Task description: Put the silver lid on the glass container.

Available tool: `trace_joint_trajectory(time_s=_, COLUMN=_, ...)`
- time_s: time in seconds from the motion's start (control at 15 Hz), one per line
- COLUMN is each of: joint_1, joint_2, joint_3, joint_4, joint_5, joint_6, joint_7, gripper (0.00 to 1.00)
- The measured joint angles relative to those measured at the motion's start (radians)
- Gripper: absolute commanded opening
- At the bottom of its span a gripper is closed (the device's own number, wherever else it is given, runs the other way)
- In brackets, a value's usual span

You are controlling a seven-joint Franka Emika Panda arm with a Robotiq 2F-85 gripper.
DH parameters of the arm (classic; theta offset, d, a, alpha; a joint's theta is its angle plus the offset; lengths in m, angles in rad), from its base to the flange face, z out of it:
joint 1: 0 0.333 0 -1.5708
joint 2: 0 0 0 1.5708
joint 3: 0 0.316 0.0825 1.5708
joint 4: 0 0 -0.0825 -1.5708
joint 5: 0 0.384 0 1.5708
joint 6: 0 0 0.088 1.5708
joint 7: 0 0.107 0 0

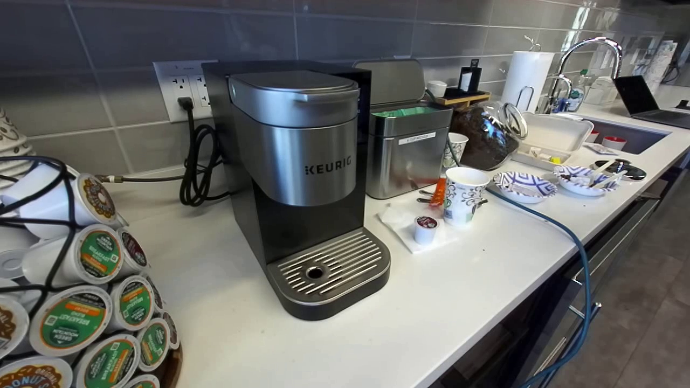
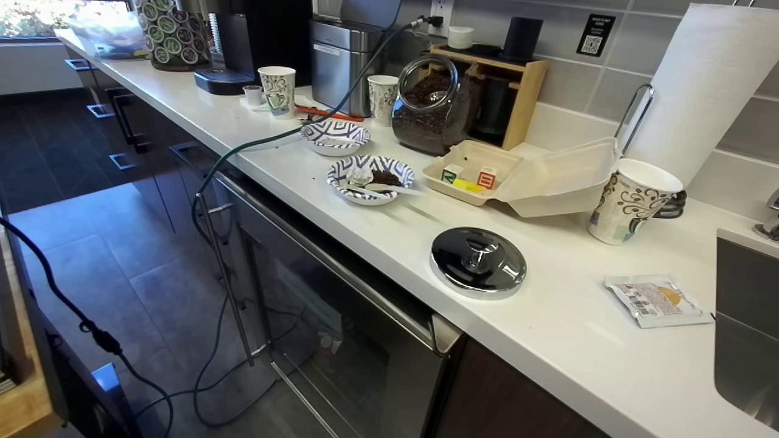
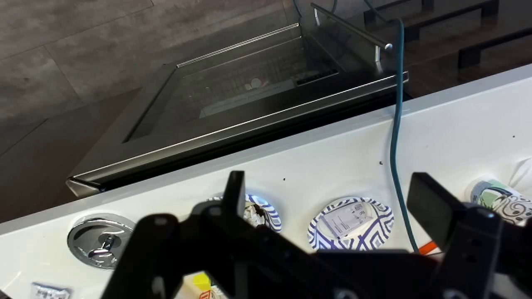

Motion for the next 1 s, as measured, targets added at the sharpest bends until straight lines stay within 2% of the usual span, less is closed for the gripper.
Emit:
trace_joint_trajectory(time_s=0.33, joint_1=0.000, joint_2=0.010, joint_3=-0.001, joint_4=0.010, joint_5=0.006, joint_6=0.008, joint_7=0.010, gripper=1.00)
trace_joint_trajectory(time_s=0.47, joint_1=0.000, joint_2=0.062, joint_3=-0.008, joint_4=0.046, joint_5=0.012, joint_6=0.068, joint_7=0.052, gripper=1.00)
trace_joint_trajectory(time_s=0.73, joint_1=0.000, joint_2=0.283, joint_3=-0.036, joint_4=0.178, joint_5=0.002, joint_6=0.254, joint_7=0.133, gripper=1.00)
trace_joint_trajectory(time_s=1.0, joint_1=0.009, joint_2=0.536, joint_3=-0.080, joint_4=0.376, joint_5=0.007, joint_6=0.279, joint_7=0.070, gripper=1.00)
